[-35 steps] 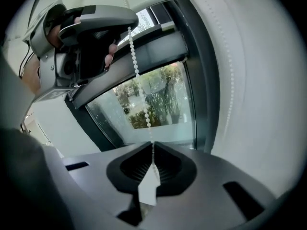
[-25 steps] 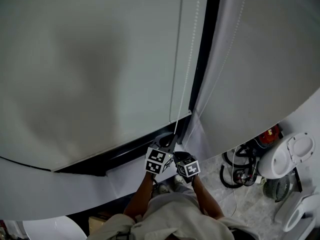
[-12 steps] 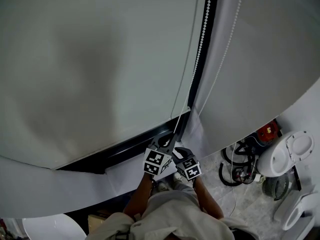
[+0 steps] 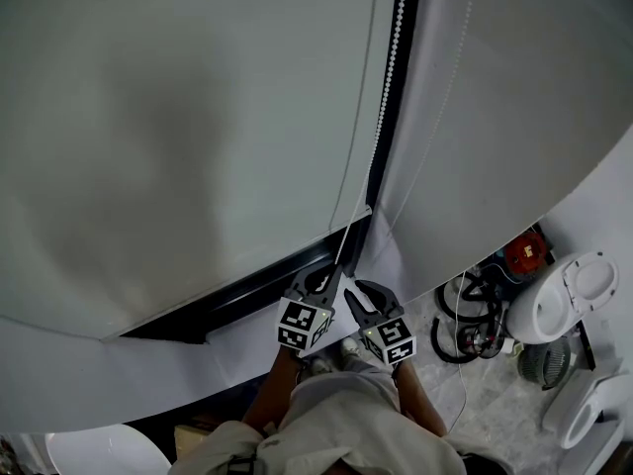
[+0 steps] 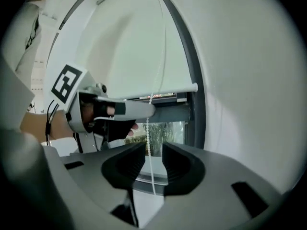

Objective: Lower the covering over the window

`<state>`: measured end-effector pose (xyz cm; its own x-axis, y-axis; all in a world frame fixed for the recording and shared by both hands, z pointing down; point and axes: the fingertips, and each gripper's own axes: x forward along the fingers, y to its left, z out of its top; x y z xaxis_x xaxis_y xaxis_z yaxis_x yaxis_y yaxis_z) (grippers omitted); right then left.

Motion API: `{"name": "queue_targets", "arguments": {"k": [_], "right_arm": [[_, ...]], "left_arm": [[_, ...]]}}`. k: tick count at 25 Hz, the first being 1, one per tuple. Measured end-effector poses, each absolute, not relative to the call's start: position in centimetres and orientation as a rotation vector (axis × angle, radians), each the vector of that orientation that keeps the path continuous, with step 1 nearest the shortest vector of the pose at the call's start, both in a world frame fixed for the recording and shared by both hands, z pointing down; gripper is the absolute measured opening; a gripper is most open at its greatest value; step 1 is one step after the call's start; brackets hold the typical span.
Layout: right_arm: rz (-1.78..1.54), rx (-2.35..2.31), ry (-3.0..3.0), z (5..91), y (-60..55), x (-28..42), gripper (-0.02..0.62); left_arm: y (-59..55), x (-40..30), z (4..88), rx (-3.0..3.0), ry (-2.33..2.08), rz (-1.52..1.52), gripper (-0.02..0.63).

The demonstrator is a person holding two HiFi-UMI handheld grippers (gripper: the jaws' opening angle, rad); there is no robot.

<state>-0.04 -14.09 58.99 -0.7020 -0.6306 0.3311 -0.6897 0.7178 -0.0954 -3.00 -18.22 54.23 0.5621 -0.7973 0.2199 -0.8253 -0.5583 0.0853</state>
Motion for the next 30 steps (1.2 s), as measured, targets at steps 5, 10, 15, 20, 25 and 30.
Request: {"name": "queue_targets", "arguments": {"k": [5, 10, 15, 20, 25, 30], "right_arm": [[0.213, 1.105, -2.654, 55.9, -13.9, 0.7, 0.08], [0.142, 1.168, -2.649, 53.9, -14.0, 1.4, 0.08], [0.114, 1.205, -2.653, 52.9, -14.3, 2.0, 0.08], [0.088, 1.234, -2.65, 51.9, -14.3, 2.3, 0.08], [0.05, 1.256, -2.653, 50.7, -14.3, 1.9, 0.08], [0.018, 1.271, -2.652, 49.4, -13.9, 1.3, 0.08]], "left_arm": [[-17.6, -3.3, 53.9, 2.622, -1.378, 0.231, 0.014], [-17.2, -3.3, 53.8, 2.63, -1.37, 0.228, 0.014], [-16.9, -3.1, 53.9, 2.64, -1.361, 0.229, 0.015], [-16.6, -2.9, 53.7, 2.651, -1.35, 0.23, 0.015], [-16.5, -3.1, 53.4, 2.665, -1.345, 0.222, 0.015], [-16.0, -3.8, 52.8, 2.675, -1.345, 0.217, 0.015]]}}
